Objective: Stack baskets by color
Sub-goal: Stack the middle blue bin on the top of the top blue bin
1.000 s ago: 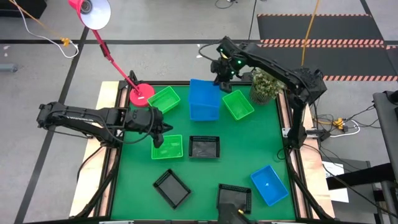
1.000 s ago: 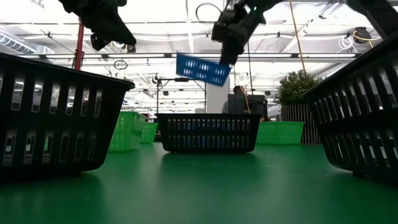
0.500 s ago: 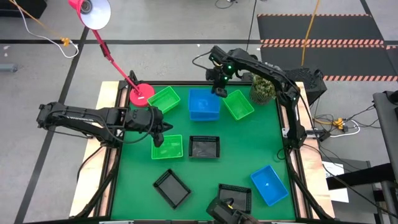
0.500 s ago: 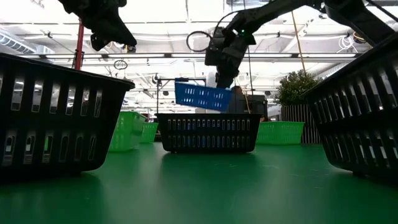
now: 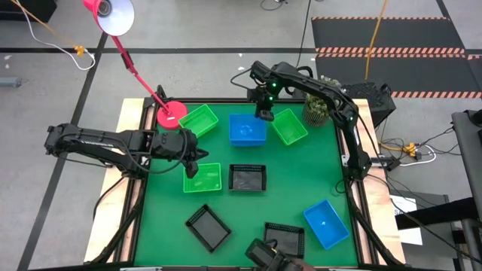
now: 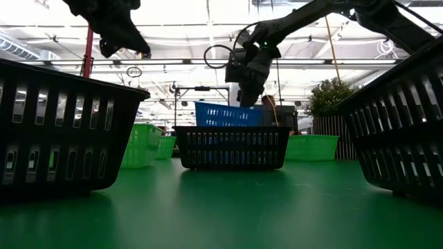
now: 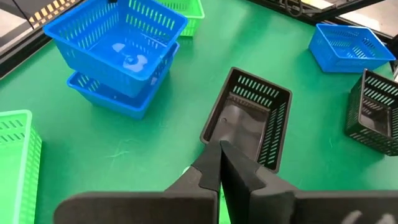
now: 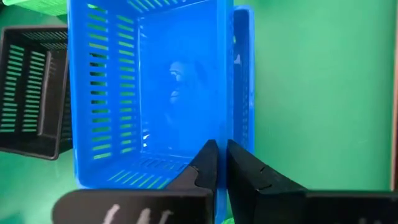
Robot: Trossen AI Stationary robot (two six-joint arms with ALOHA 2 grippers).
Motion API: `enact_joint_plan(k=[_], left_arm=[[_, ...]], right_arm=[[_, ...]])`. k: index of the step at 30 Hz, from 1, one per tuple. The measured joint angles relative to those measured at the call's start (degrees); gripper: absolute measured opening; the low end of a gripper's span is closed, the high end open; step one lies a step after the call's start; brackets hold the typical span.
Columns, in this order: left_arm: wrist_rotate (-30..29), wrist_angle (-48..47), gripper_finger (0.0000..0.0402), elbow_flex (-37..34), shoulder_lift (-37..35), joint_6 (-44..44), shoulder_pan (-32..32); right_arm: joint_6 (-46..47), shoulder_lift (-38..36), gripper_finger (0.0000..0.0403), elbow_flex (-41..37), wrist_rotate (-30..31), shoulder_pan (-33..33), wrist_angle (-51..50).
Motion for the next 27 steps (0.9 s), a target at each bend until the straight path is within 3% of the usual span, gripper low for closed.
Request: enact_joint_plan(k=[10, 27], left_arm=[[-0.1, -0.8, 0.0004, 0.0, 0.0, 0.0, 0.0], [-2.4, -0.9, 0.0017, 0.0, 0.0, -0.3, 0.0]], right_arm=[[0.6, 0.1, 0.0011, -7.0, 1.8, 1.0, 2.2], [6.3, 0.1, 0.0012, -7.8, 3.0, 1.3, 6.1]])
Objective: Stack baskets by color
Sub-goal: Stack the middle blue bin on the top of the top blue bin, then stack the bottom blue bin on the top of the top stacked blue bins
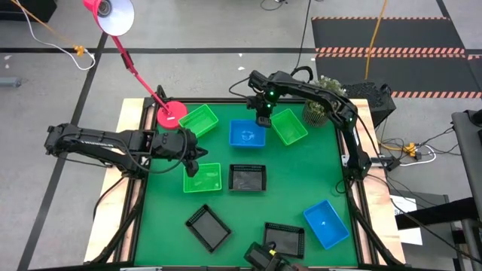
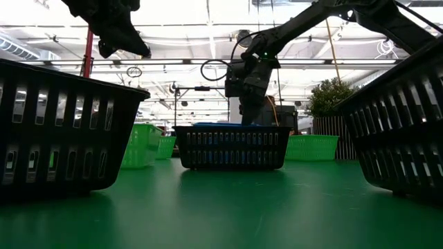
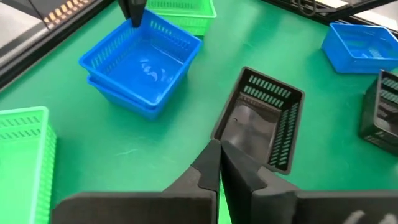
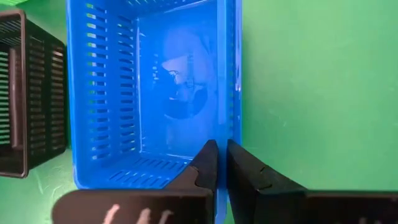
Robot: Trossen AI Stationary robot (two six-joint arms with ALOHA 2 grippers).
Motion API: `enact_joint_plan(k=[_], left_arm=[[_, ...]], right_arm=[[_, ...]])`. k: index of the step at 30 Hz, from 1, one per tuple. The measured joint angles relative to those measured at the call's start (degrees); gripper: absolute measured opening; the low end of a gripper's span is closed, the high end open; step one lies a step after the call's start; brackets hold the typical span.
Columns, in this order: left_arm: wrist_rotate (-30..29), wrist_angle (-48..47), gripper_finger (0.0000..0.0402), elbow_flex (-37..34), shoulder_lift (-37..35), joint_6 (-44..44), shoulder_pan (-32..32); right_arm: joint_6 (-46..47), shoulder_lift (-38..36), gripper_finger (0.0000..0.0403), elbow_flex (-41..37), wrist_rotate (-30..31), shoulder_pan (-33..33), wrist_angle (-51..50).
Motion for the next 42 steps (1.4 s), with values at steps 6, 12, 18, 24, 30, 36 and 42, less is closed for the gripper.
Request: enact_joint_plan(k=[6, 12, 18, 24, 30, 36, 42], left_arm=[[-0.5, 0.0, 0.0012, 0.0, 0.0, 0.0, 0.0], [-0.5, 0.0, 0.0008, 0.0, 0.0, 0.0, 0.0], [-0.5, 0.0, 0.0011, 0.0, 0.0, -0.1, 0.0], [-0.5, 0.1, 0.0008, 0.0, 0.0, -1.2, 0.0], [-0.5, 0.1, 0.0018, 0.0, 0.0, -1.5, 0.0], [-0.4, 0.2, 0.0004, 0.0, 0.0, -1.6, -0.1], [-0.4, 0.2, 0.0017, 0.0, 0.0, -3.0, -0.5]], right_arm=[[0.2, 0.0, 0.0029, 0.0, 0.0, 0.1, -0.3], [0.8, 0.0, 0.0072, 0.0, 0.1, 0.1, 0.2], [2.2, 0.0, 0.0117, 0.0, 3.8, 0.3, 0.1], [7.8, -1.0, 0.0140, -0.1, 7.4, 0.6, -0.8], [15.2, -5.1, 0.0140, -0.1, 7.4, 1.8, -2.8], [23.0, -11.4, 0.0140, 0.0, 7.6, 4.3, -4.9], [30.5, -17.6, 0.0140, 0.0, 10.4, 7.7, -7.4]])
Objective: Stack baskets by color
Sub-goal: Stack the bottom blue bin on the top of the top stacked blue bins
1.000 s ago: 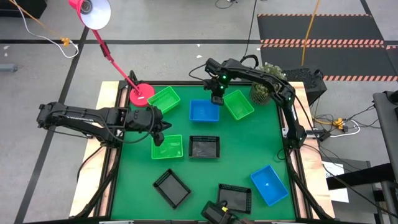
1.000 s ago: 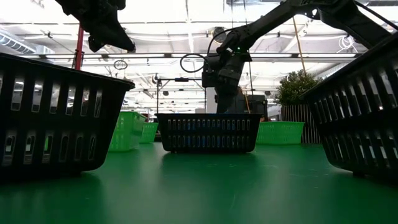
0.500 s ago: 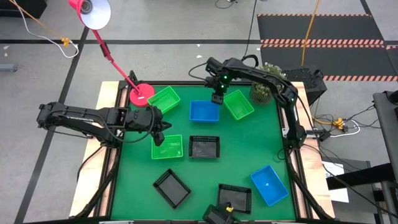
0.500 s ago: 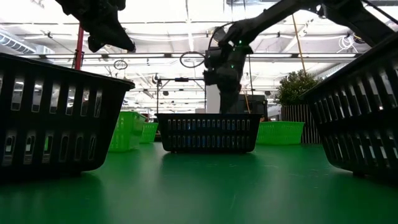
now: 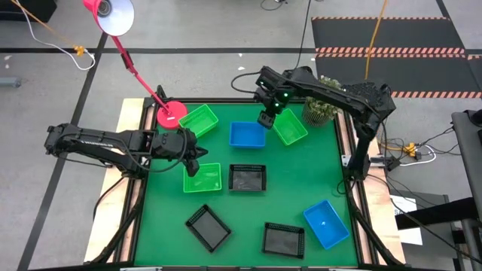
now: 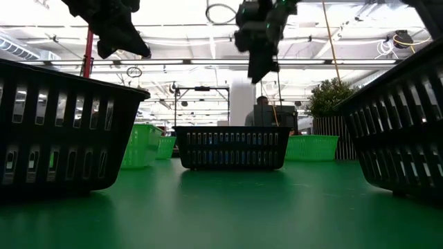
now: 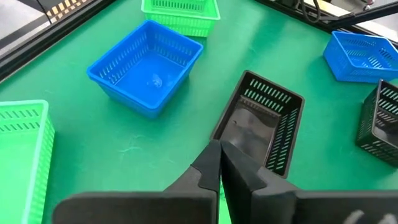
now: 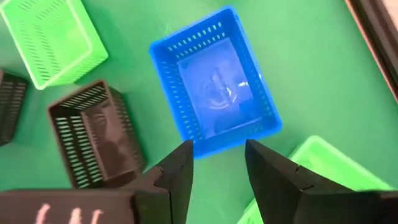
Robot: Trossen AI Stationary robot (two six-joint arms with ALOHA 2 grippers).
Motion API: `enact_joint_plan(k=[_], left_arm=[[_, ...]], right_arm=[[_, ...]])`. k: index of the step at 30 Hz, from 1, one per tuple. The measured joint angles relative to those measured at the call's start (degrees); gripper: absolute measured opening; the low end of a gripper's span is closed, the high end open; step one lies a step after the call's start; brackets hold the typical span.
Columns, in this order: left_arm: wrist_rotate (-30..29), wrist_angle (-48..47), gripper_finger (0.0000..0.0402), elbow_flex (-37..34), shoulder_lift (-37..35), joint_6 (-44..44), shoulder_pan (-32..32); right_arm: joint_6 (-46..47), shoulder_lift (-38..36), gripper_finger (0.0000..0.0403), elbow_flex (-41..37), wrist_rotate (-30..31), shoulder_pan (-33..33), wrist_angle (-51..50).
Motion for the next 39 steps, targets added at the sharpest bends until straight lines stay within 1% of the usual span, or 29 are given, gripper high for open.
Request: enact_joint_plan(k=[4, 8, 19, 25, 29, 33, 36, 39], left_arm=[[0.1, 0.0, 0.0023, 0.0, 0.0, -1.2, -1.2], [0.1, 0.0, 0.0023, 0.0, 0.0, -1.3, -2.5], [0.1, 0.0, 0.0024, 0.0, 0.0, -1.3, -3.8], [-0.1, 0.0, 0.0024, 0.0, 0.0, 0.5, -3.8], [-0.1, 0.0, 0.0024, 0.0, 0.0, 0.9, -3.8], [-0.1, 0.0, 0.0024, 0.0, 0.0, -0.9, -3.8], [-0.1, 0.0, 0.0024, 0.0, 0.0, -1.7, -3.8], [-0.1, 0.0, 0.0024, 0.0, 0.0, -1.5, -3.8]], right_arm=[[4.0, -3.9, 0.0139, -0.4, 3.3, 3.0, -3.5], [9.6, -9.4, 0.0139, -5.0, 3.3, 6.5, -4.1], [35.1, -28.8, 0.0139, -28.8, 3.3, 18.5, -3.9], [49.7, -36.8, 0.0139, -37.9, 3.2, 26.7, -3.9], [59.9, -39.4, 0.0139, -41.4, 2.2, 34.3, -3.9], [70.4, -39.9, 0.0139, -43.3, 1.5, 43.2, -3.6], [76.1, -39.8, 0.0139, -44.8, 1.5, 48.6, -3.3], [80.1, -39.9, 0.0140, -46.8, 1.1, 52.5, -3.1]])
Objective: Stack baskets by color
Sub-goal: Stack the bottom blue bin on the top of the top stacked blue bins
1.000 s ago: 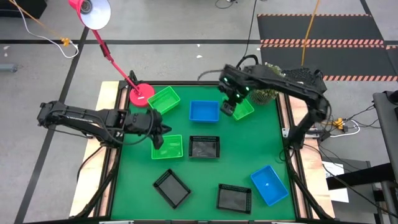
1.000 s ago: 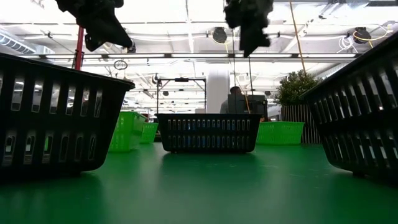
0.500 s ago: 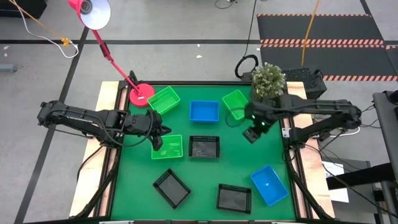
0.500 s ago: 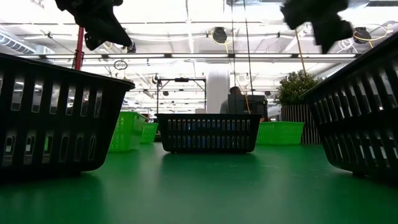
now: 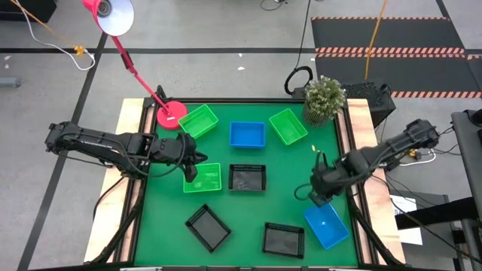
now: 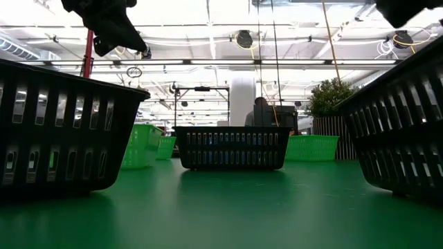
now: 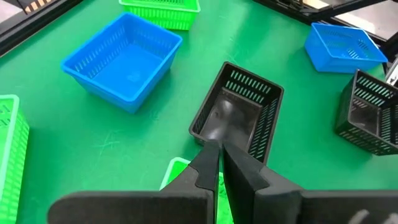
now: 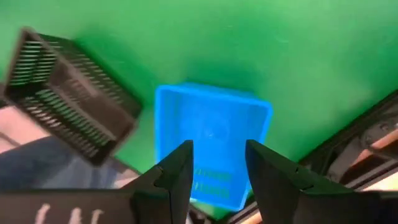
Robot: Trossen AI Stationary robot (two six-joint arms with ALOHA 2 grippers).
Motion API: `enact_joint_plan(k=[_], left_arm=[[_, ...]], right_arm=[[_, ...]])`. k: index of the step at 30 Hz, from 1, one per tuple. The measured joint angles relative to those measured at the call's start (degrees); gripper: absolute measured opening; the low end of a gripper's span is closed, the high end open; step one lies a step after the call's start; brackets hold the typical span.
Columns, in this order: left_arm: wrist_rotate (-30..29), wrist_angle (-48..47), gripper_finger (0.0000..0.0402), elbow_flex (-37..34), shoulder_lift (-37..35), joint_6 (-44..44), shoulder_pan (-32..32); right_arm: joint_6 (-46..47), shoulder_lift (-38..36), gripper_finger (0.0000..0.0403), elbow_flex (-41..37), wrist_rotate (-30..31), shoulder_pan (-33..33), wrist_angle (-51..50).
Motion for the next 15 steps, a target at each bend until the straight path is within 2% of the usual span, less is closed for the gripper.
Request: enact_joint_plan(k=[6, 11, 15], left_arm=[[-0.6, 0.0, 0.0024, 0.0, 0.0, 1.8, 0.3], [-1.7, 0.0, 0.0024, 0.0, 0.0, 1.9, 0.3], [-1.7, 0.0, 0.0024, 0.0, 0.0, 1.7, 0.3]], right_arm=[[4.4, 0.1, 0.0167, -5.4, -1.8, 4.6, 2.2], [9.0, 0.0, 0.0200, -10.9, -2.6, 7.5, 8.0], [10.8, 0.0, 0.0212, -15.1, -2.7, 9.6, 12.6]])
